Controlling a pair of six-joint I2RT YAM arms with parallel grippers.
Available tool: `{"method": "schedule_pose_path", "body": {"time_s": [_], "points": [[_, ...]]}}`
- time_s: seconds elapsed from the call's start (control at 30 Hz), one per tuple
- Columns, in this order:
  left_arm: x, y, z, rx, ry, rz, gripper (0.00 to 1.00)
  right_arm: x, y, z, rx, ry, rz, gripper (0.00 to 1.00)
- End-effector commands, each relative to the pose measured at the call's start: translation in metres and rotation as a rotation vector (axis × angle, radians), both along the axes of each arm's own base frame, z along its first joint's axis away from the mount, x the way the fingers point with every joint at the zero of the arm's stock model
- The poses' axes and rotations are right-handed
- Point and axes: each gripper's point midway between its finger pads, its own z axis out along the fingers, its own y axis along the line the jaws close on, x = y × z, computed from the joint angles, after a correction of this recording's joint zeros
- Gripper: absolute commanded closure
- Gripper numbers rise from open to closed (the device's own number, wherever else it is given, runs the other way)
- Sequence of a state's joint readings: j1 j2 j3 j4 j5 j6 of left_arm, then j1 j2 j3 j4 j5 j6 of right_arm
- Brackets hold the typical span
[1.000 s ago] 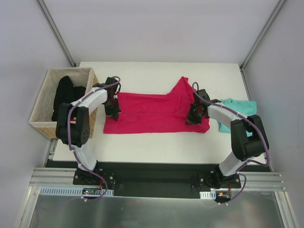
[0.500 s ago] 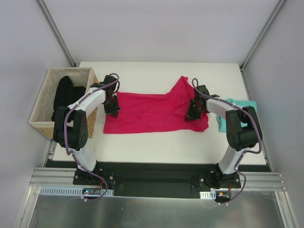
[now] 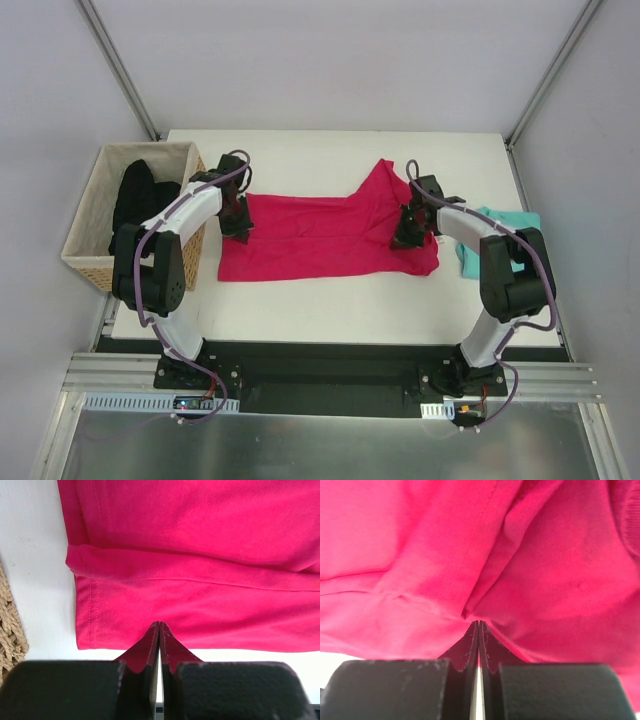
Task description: Fold and stack the t-shirts
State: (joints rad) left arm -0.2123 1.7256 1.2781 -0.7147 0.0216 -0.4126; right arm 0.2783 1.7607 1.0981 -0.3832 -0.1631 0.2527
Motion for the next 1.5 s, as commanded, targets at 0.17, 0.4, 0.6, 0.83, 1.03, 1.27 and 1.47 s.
{"method": "schedule_pose_path", "body": {"time_s": [0.17, 0.4, 0.6, 0.83, 1.03, 1.27, 1.47], "points": [[0.013, -0.004, 0.011, -0.009, -0.029, 0.010, 1.00, -0.009, -0.013, 0.026, -0.031, -0.068, -0.024, 0.99], [0.011, -0.002, 0.014, 0.004, -0.039, 0.012, 1.00, -0.008, -0.011, 0.020, -0.023, -0.056, -0.018, 0.99], [0.007, -0.001, 0.010, 0.006, -0.026, 0.017, 1.00, -0.003, -0.007, 0.018, -0.015, -0.048, -0.008, 0.99], [0.009, -0.001, 0.011, 0.007, -0.031, 0.016, 1.00, 0.004, -0.003, 0.018, -0.005, -0.046, 0.000, 0.99], [0.005, -0.001, 0.007, 0.009, -0.015, 0.015, 1.00, 0.008, 0.001, 0.017, 0.007, -0.045, 0.002, 0.99], [0.008, 0.004, 0.010, 0.035, -0.034, 0.019, 1.00, 0.011, 0.002, 0.016, 0.007, -0.042, 0.005, 0.99], [0.008, 0.006, 0.011, 0.043, -0.037, 0.020, 1.00, 0.014, 0.007, 0.012, 0.007, -0.032, 0.016, 0.99]]}}
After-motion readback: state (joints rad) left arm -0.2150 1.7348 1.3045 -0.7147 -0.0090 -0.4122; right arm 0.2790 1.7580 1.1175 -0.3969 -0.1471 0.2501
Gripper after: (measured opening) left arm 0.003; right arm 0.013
